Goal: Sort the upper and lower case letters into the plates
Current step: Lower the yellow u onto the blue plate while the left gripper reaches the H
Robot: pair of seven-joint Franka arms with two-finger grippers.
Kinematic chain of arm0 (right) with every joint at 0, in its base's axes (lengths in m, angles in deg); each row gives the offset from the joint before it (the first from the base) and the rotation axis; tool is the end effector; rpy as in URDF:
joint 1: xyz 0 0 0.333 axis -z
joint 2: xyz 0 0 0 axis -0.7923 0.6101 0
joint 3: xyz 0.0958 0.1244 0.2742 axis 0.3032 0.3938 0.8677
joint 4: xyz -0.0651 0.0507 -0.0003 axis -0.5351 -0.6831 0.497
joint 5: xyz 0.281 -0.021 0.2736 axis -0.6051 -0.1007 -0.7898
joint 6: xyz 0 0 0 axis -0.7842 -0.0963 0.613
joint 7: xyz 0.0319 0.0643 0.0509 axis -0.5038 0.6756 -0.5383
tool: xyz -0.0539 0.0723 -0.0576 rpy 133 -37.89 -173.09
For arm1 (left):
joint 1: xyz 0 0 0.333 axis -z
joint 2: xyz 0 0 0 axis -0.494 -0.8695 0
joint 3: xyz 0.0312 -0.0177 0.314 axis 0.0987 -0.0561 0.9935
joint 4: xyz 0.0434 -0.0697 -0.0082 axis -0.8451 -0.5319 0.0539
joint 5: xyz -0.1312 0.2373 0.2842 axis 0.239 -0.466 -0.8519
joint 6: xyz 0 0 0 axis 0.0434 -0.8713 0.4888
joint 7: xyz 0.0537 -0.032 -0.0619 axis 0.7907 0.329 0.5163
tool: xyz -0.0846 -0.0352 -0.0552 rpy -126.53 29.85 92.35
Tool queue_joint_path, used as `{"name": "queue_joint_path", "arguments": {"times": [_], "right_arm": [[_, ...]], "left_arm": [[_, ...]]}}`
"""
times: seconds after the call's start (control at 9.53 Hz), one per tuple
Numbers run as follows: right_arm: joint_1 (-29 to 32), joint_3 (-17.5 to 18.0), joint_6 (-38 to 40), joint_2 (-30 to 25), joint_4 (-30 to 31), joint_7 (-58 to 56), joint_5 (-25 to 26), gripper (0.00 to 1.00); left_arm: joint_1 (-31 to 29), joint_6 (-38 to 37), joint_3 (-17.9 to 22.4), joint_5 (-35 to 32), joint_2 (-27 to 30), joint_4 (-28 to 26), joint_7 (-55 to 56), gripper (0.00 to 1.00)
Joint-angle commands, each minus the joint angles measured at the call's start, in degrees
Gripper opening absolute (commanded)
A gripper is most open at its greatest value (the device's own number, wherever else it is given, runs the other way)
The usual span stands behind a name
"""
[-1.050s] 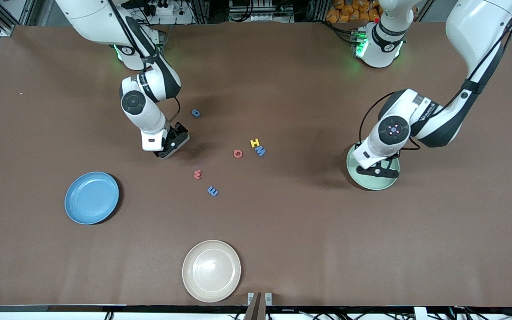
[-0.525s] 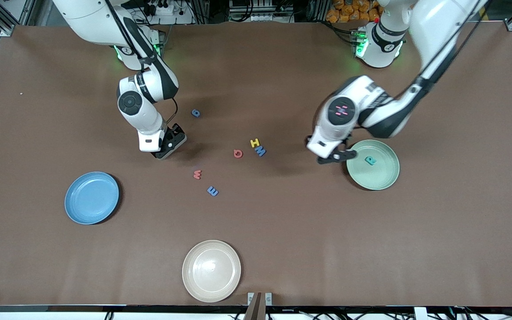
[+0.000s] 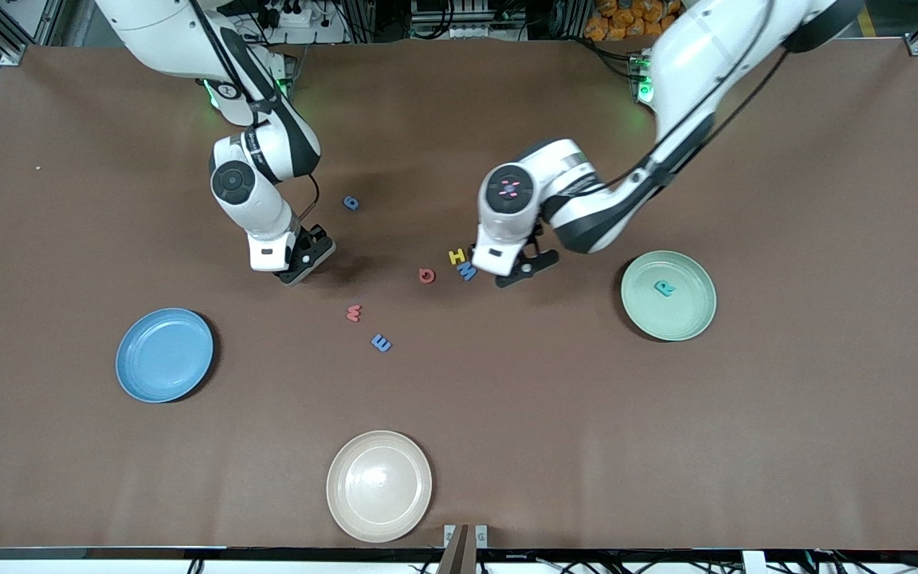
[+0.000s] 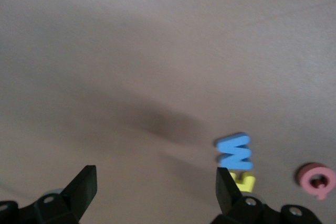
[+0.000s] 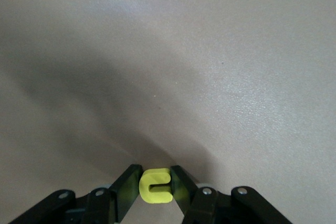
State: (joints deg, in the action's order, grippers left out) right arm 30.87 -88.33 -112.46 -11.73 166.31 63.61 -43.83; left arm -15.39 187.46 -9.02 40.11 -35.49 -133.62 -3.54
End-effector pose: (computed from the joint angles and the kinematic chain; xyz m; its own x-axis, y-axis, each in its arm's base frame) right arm 0.4419 0.1808 0.1714 0.7273 0.6853 0.0380 0.6863 -0.7267 -0.0294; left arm 0.4584 -0.4763 0.2292 0.8871 0.4462 -0.1178 0.4354 -0.8939 -0.1072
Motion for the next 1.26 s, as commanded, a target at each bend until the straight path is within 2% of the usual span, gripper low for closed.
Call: {"name": "queue_joint_path", "arguments": {"times": [0.0,0.21,0.63,0.73,0.94,1.15], "right_arm": [[4.2,0.24,-0.18,-1.63,0.79,-0.09,0.4,0.0],[7.54,0.24,0.26,-4.08,0.26,-0.26,0.4,0.0],[15.18,-0.11,1.75,-3.57,-5.78,-6.12,0.57,0.0],[17.99,-0.11,4.63,-3.05,-8.85,-9.02,0.66,0.0],[23.09,-0.2,10.34,0.89,-17.1,-15.0,0.83,0.0],[27.32,-0.2,14.31,4.68,-25.02,-18.27,4.16,0.0]], "left_arm": [[10.45,-0.98,8.35,4.37,-6.57,11.84,3.73,1.0],[12.6,0.85,10.05,7.8,-8.52,14.69,4.09,1.0],[17.95,2.09,13.3,8.08,-9.76,14.08,5.76,1.0],[17.96,2.01,13.31,8.17,-9.67,13.99,5.93,0.97],[18.05,2.09,13.31,7.91,-9.5,13.38,7.78,0.78],[17.96,2.09,13.31,7.47,-9.41,13.12,7.09,0.65]]}}
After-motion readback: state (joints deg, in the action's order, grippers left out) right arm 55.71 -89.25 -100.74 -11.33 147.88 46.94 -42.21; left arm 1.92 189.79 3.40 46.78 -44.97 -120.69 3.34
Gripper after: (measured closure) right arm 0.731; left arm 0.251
